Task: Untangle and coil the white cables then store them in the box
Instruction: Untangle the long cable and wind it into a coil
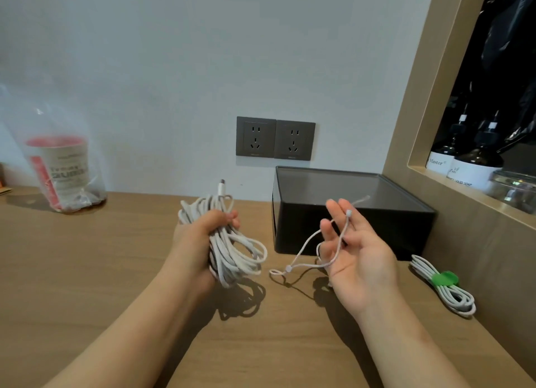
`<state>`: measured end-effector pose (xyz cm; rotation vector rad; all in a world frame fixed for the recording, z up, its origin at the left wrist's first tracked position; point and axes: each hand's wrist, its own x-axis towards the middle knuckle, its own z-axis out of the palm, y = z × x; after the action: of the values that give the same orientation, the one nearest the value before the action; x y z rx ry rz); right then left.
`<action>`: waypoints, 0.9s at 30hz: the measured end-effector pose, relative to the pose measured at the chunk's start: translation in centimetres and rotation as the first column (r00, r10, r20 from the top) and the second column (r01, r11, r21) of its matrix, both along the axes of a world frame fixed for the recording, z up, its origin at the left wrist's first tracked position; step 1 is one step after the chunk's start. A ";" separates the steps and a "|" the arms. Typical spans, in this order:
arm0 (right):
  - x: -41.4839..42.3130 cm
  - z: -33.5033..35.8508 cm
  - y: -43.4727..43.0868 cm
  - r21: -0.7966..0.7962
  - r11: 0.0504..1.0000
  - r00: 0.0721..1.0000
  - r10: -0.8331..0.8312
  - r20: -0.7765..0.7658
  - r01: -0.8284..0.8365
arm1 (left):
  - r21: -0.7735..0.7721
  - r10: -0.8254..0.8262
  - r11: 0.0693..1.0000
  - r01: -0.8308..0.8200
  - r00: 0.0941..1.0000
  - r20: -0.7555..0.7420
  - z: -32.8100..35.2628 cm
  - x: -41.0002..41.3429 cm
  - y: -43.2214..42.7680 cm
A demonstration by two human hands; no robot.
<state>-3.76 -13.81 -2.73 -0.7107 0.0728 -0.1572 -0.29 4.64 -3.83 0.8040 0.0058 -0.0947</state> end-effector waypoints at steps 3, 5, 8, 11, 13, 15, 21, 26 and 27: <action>-0.5 0.0 1.6 -0.388 0.922 1.000 0.025 0.012 -0.018 | -0.135 0.012 0.990 -0.024 0.996 -0.089 0.2 0.2 0.6; -0.8 -0.4 2.8 -0.510 0.860 0.999 0.033 0.009 -0.024 | -0.165 0.037 0.985 -0.057 0.992 -0.121 0.3 0.3 0.4; -0.9 -0.9 4.0 -0.587 0.809 0.999 0.029 -0.024 -0.037 | -0.162 0.065 0.982 -0.095 0.982 -0.180 0.3 0.0 -0.2; -0.9 -1.5 4.7 -0.688 0.724 0.997 0.081 0.004 -0.056 | -0.107 0.159 0.977 -0.186 0.963 -0.220 -0.4 0.4 -1.0; -1.1 -1.9 5.3 -0.674 0.732 0.989 0.149 0.025 -0.093 | -0.018 0.306 0.948 -0.317 0.927 -0.214 -0.7 0.4 -1.9; -1.1 -2.3 5.9 -0.681 0.727 0.986 0.161 0.044 -0.088 | 0.040 0.463 0.884 -0.467 0.858 -0.224 -0.5 0.0 -2.9; -0.3 -3.3 6.5 -0.764 0.638 0.981 0.064 0.183 0.100 | 0.012 0.552 0.822 -0.569 0.792 -0.262 -0.2 -0.9 -4.9; 0.1 -3.5 6.3 -0.845 0.390 0.923 -0.031 0.385 0.365 | -0.069 0.432 0.880 -0.470 0.853 -0.293 -0.3 -1.0 -5.9; 0.2 -3.5 6.1 -0.844 0.362 0.913 -0.058 0.404 0.397 | -0.092 0.378 0.902 -0.422 0.874 -0.305 -0.4 -1.1 -6.0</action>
<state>-3.54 -7.72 -6.27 -1.8274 -0.2570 -0.6276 -1.38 -1.39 -4.24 0.6124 0.4308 0.1857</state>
